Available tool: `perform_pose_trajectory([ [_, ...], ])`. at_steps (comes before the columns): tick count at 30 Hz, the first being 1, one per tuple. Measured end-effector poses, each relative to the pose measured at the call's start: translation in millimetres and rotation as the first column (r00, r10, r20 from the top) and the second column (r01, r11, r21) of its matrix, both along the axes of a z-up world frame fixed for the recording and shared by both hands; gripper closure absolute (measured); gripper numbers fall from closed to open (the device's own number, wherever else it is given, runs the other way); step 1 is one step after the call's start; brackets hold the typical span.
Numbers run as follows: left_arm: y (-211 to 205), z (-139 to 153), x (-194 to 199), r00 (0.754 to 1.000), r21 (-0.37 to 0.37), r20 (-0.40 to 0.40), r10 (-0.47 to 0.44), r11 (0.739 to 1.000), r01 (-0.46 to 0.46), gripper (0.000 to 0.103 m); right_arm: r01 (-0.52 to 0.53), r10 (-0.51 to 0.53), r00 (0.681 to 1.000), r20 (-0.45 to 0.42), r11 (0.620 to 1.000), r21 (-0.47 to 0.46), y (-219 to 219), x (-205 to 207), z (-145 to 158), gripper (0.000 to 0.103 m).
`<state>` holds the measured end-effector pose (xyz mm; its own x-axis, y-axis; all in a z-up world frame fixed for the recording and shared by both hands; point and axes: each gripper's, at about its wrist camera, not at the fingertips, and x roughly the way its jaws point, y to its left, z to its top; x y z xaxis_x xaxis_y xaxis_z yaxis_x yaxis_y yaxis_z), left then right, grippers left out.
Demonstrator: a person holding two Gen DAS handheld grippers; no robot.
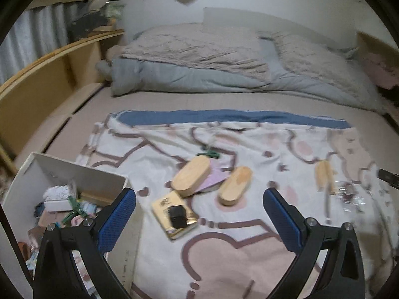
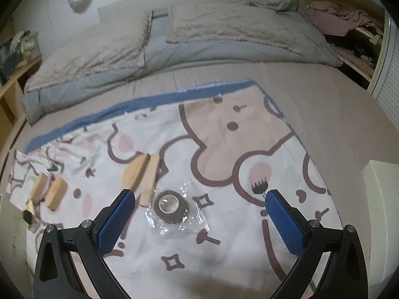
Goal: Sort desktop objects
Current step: 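Grasp the bagged brown tape roll with the right tool while the left tool approaches the black cube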
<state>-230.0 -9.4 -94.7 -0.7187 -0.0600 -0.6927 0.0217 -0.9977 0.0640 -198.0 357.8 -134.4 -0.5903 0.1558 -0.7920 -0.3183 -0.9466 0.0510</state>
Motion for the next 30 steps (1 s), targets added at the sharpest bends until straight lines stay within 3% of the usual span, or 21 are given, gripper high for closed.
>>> perform_pose_trajectory([
  [5,4.8,-19.0,-6.8,0.999,-0.029,0.019,0.048,0.998,-0.047,0.0,-0.036,0.038,0.998,0.041,0.999,-0.037,-4.3,-10.0,-15.2,0.0],
  [13,19.3,-35.9,-6.0,0.999,-0.075,0.023,0.041,0.996,-0.039,0.0,-0.048,0.053,0.991,0.122,0.998,-0.049,-13.4,-28.5,-42.3,0.0],
  [21,19.4,-54.9,-8.8,0.996,-0.051,0.053,0.068,0.997,-0.065,0.0,-0.014,0.024,0.99,0.139,0.998,-0.066,-13.6,-47.1,-53.7,0.001],
  [22,19.1,-57.4,-9.4,0.996,-0.054,0.053,0.075,0.996,-0.072,0.0,-0.011,0.021,0.991,0.134,0.997,-0.074,-12.6,-50.1,-53.5,0.004],
  [24,19.6,-63.4,-10.1,0.994,-0.077,0.049,0.093,0.993,-0.089,0.0,-0.011,0.021,0.991,0.133,0.997,-0.076,-12.8,-56.1,-54.6,0.029],
  [28,20.1,-80.5,-10.7,0.991,-0.103,0.056,0.119,0.988,-0.113,0.0,0.018,-0.003,0.987,0.158,0.996,-0.091,-9.5,-66.2,-64.5,0.039],
  [30,19.3,-87.6,-11.0,0.989,-0.096,0.072,0.127,0.988,-0.12,0.0,0.023,-0.004,0.987,0.163,0.993,-0.116,-7.8,-69.8,-69.8,0.05],
])
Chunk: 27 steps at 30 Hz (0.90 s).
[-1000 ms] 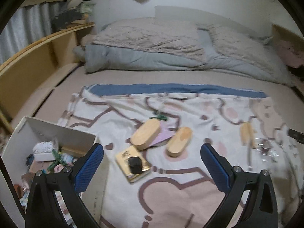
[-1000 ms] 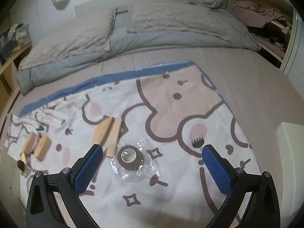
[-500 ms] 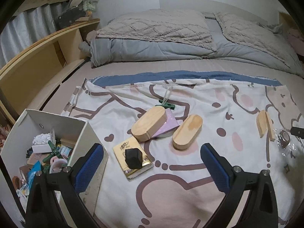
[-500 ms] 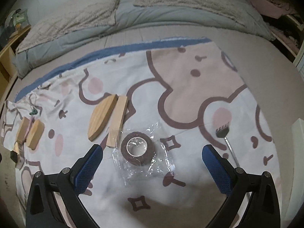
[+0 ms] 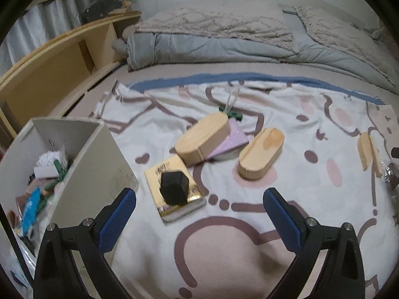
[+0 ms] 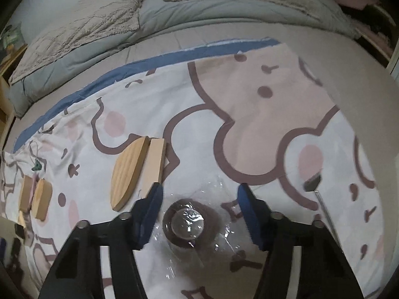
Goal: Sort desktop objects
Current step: 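Grasp the bagged brown tape roll with the right tool while the left tool approaches the black cube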
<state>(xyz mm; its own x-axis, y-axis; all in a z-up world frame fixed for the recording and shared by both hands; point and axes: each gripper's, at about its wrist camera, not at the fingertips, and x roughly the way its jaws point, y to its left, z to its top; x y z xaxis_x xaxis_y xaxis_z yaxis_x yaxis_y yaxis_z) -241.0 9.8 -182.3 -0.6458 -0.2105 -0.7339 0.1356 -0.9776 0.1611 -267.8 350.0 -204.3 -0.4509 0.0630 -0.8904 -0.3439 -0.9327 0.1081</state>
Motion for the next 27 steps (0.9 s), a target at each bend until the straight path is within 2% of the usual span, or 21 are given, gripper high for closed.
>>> perform_pose_trajectory([
  [7,-1.1,-26.6,6.7,0.996,0.055,0.073,0.05,0.997,-0.054,0.0,0.046,-0.047,0.999,-0.007,0.994,-0.097,9.2,-11.2,-14.5,0.058],
  [14,-6.5,-53.6,14.7,0.986,0.111,0.134,0.097,0.987,-0.113,0.0,0.027,-0.025,0.999,0.027,0.996,-0.08,8.1,-10.0,-26.7,0.059],
  [20,-8.5,-58.2,24.3,0.989,0.139,0.104,0.108,0.983,-0.122,0.0,-0.002,0.005,0.998,0.055,0.999,-0.053,4.0,7.7,-30.7,0.059],
  [27,-13.2,-61.5,25.1,0.988,0.171,0.113,0.101,0.978,-0.119,0.0,-0.033,0.038,0.996,0.079,0.998,-0.062,4.6,34.9,-29.2,0.059],
])
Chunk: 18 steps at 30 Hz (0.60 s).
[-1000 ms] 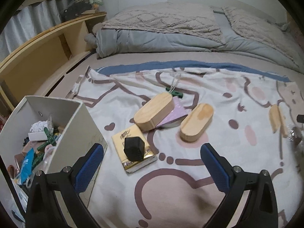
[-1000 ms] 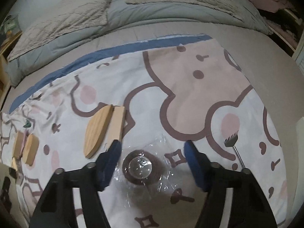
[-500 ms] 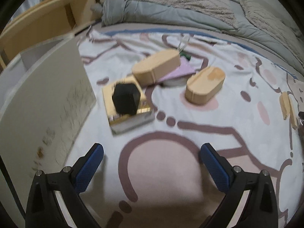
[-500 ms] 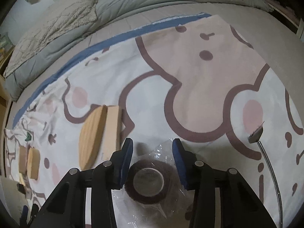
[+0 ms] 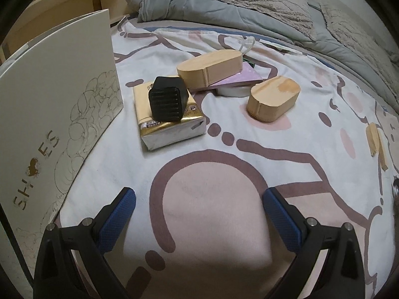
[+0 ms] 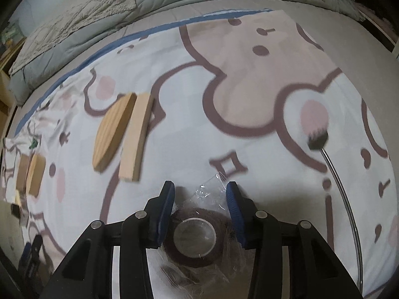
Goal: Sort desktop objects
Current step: 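Grasp the bagged brown tape roll with the right tool while the left tool approaches the black cube, then grasp the black cube on the gold box with the left tool while the right tool holds the tape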
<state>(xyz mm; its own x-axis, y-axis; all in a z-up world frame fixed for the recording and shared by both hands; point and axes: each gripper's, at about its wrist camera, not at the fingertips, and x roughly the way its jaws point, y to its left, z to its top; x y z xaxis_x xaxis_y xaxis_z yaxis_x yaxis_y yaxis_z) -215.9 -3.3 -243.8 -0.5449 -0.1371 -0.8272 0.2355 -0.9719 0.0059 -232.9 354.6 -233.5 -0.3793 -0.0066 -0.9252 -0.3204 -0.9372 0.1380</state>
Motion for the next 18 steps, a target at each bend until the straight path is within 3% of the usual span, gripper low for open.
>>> perform_pose_trajectory([
  [13,4.6,0.3,2.0,1.0,-0.043,-0.008,0.013,0.999,-0.013,0.0,-0.066,0.067,0.996,0.056,0.998,-0.008,-7.8,64.1,2.3,0.059],
  [18,2.1,6.8,1.2,0.997,-0.063,-0.033,0.067,0.996,-0.069,0.009,-0.078,0.078,0.996,0.05,0.997,-0.01,-14.2,85.3,0.3,0.059],
])
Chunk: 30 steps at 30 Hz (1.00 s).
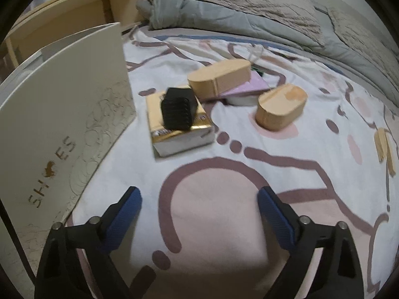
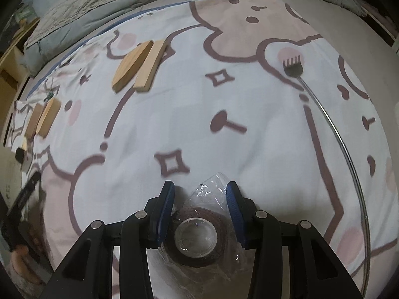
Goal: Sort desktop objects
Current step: 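Grasp the black cube on the gold box with the left tool while the right tool holds the tape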
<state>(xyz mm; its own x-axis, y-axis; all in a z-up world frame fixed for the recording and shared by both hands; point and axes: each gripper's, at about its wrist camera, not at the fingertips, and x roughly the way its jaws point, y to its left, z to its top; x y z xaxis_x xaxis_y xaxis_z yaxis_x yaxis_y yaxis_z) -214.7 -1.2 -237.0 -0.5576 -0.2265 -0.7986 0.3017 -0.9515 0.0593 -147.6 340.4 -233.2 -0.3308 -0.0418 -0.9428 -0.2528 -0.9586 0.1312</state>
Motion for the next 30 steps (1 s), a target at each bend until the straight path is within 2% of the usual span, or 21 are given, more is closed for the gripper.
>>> perform_pose_trajectory([
  [7,-18.7,12.8,-5.4,0.996,0.056,-0.05,0.08,0.995,-0.077,0.01,-0.053,0.053,0.998,0.039,0.999,-0.004,-15.8,18.1,-2.3,0.059],
  [18,-28.1,35.4,-19.7,0.987,0.011,-0.139,0.085,0.996,-0.084,0.015,-0.072,0.079,0.99,0.116,0.996,-0.061,-41.0,47.9,0.4,0.059],
  [21,-29.7,38.1,-26.9,0.986,-0.001,-0.148,0.071,0.997,-0.072,0.027,-0.097,0.106,0.985,0.138,0.992,-0.076,-49.4,52.2,5.3,0.059],
  [25,-26.0,40.2,-33.5,0.987,-0.021,-0.154,0.037,0.999,-0.041,0.036,-0.09,0.104,0.988,0.114,0.989,-0.117,-54.6,59.0,18.3,0.059],
  [30,-22.5,39.6,-37.9,0.99,-0.027,-0.144,0.011,1.0,-0.015,0.058,-0.088,0.095,0.994,0.063,0.991,-0.097,-58.2,66.3,38.6,0.059],
])
